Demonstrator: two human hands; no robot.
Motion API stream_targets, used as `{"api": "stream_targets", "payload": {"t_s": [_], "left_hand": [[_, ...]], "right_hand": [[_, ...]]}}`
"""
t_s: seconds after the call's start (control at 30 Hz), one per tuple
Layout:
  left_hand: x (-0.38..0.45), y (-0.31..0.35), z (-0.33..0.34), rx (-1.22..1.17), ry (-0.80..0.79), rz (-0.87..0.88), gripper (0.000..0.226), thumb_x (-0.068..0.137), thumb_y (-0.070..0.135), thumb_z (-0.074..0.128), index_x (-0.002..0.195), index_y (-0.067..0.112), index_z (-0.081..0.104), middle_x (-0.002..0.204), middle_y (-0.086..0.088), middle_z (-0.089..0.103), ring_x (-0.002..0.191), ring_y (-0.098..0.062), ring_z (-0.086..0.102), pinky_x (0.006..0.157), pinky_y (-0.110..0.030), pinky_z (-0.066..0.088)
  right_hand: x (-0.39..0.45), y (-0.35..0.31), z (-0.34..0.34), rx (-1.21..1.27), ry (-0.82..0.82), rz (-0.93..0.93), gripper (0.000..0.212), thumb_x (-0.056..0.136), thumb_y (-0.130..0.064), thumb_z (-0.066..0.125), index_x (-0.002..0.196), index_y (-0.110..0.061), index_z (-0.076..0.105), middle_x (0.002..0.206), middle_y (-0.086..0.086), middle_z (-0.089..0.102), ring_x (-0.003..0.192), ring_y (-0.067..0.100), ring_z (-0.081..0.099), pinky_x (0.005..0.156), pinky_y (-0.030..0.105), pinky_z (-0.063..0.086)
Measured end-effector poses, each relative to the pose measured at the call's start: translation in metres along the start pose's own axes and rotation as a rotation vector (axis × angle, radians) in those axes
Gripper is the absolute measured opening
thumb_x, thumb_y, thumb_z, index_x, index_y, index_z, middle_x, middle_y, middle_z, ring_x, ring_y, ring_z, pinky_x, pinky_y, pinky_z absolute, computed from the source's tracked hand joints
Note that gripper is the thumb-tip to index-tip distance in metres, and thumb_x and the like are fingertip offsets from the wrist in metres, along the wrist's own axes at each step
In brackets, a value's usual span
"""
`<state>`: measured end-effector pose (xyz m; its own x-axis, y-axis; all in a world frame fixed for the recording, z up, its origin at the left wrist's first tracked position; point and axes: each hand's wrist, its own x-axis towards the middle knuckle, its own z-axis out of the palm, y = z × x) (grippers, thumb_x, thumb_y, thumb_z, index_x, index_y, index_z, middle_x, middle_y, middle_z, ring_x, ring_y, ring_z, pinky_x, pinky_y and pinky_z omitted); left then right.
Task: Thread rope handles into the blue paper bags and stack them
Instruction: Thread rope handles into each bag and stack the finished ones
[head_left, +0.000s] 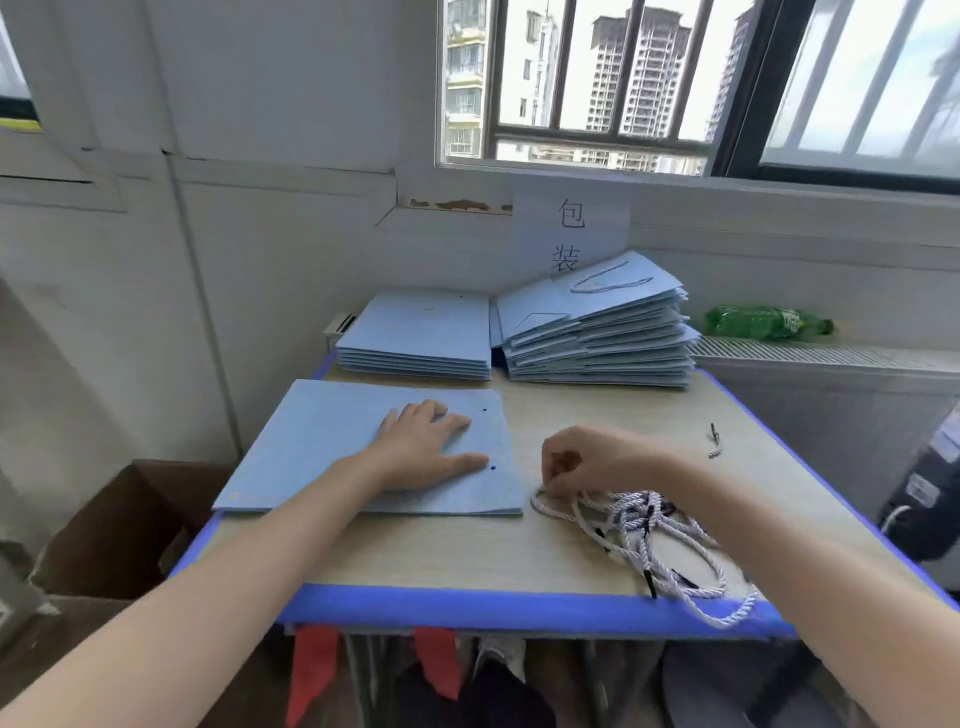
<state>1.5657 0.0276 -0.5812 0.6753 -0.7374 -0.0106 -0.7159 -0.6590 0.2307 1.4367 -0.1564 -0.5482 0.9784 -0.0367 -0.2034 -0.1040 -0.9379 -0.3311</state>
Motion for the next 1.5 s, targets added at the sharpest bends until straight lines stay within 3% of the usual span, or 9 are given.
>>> {"api": "stream_targets", "payload": {"t_s": [0.3,0.43,0.5,0.67,0.83,1.1,1.27,1.37,1.5], "left_hand": [[0.035,-0.018,-0.003,-0.040,0.071,-0.060,0.051,0.085,0.068,0.046,0.117,0.029,0.050,0.128,-0.001,0.037,0.125,-0.020,0.030,0.104,-0.037,0.027],[0.053,-0.008,0.012,0.102,0.221,-0.139,0.050,0.089,0.064,0.040,0.105,0.017,0.045,0.117,-0.005,0.040,0.117,-0.025,0.033,0.102,-0.040,0.029],[0.053,-0.010,0.010,0.044,0.261,-0.121,0.039,0.090,0.058,0.045,0.096,0.020,0.043,0.107,-0.001,0.038,0.112,-0.023,0.035,0.098,-0.037,0.031],[0.045,-0.002,0.010,-0.372,0.357,0.056,0.035,0.090,0.041,0.058,0.115,0.018,0.055,0.107,0.005,0.050,0.105,-0.011,0.046,0.091,-0.022,0.039],[0.036,0.021,0.010,-0.823,0.167,0.119,0.038,0.084,0.048,0.065,0.109,0.019,0.065,0.108,0.002,0.067,0.101,-0.006,0.062,0.086,-0.009,0.044],[0.032,0.015,0.001,-1.114,0.200,-0.007,0.017,0.095,0.013,0.055,0.086,0.009,0.069,0.062,0.006,0.065,0.055,-0.003,0.056,0.056,-0.012,0.044],[0.031,0.015,0.001,-1.065,0.238,-0.071,0.014,0.092,0.010,0.060,0.083,0.010,0.071,0.062,0.004,0.061,0.051,-0.003,0.052,0.052,-0.016,0.041],[0.032,0.013,0.003,-1.027,0.260,-0.079,0.014,0.091,0.011,0.060,0.084,0.013,0.071,0.069,0.002,0.065,0.055,-0.002,0.055,0.056,-0.016,0.046],[0.033,0.011,0.007,-0.956,0.293,-0.037,0.011,0.089,0.015,0.065,0.082,0.019,0.072,0.068,0.008,0.064,0.061,-0.001,0.055,0.059,-0.017,0.046]], "right_hand": [[0.080,0.013,-0.002,0.023,0.400,0.162,0.021,0.095,-0.009,0.047,0.102,0.003,0.062,0.104,0.013,0.065,0.095,0.027,0.060,0.073,0.028,0.046],[0.102,0.031,0.000,0.621,0.638,0.236,0.014,0.097,-0.010,0.047,0.098,0.002,0.054,0.079,0.016,0.064,0.053,0.018,0.061,0.051,0.029,0.053],[0.099,0.034,-0.005,0.963,0.693,0.145,0.006,0.097,-0.007,0.047,0.095,-0.002,0.050,0.079,0.019,0.063,0.055,0.018,0.066,0.052,0.026,0.056],[0.086,0.025,-0.016,1.216,0.640,-0.077,0.006,0.095,-0.001,0.048,0.089,-0.003,0.049,0.081,0.020,0.061,0.063,0.022,0.068,0.057,0.026,0.057],[0.079,0.001,-0.015,1.379,0.488,-0.305,0.006,0.092,0.001,0.048,0.087,-0.002,0.049,0.079,0.020,0.063,0.063,0.022,0.069,0.057,0.025,0.056],[0.074,0.026,-0.021,0.798,0.871,0.005,0.012,0.089,0.001,0.057,0.081,-0.007,0.056,0.069,0.010,0.064,0.057,0.016,0.065,0.058,0.027,0.057],[0.076,0.042,-0.018,0.322,0.996,0.178,0.004,0.089,-0.004,0.055,0.086,-0.005,0.057,0.074,0.010,0.064,0.064,0.021,0.061,0.064,0.037,0.052],[0.072,0.046,-0.020,0.051,0.926,0.269,0.010,0.090,-0.016,0.057,0.094,-0.011,0.066,0.098,0.007,0.062,0.079,0.026,0.058,0.071,0.036,0.047],[0.065,0.010,-0.016,0.511,0.530,-0.023,0.013,0.088,-0.016,0.063,0.098,-0.020,0.070,0.083,-0.009,0.067,0.052,0.012,0.061,0.051,0.026,0.048]]}}
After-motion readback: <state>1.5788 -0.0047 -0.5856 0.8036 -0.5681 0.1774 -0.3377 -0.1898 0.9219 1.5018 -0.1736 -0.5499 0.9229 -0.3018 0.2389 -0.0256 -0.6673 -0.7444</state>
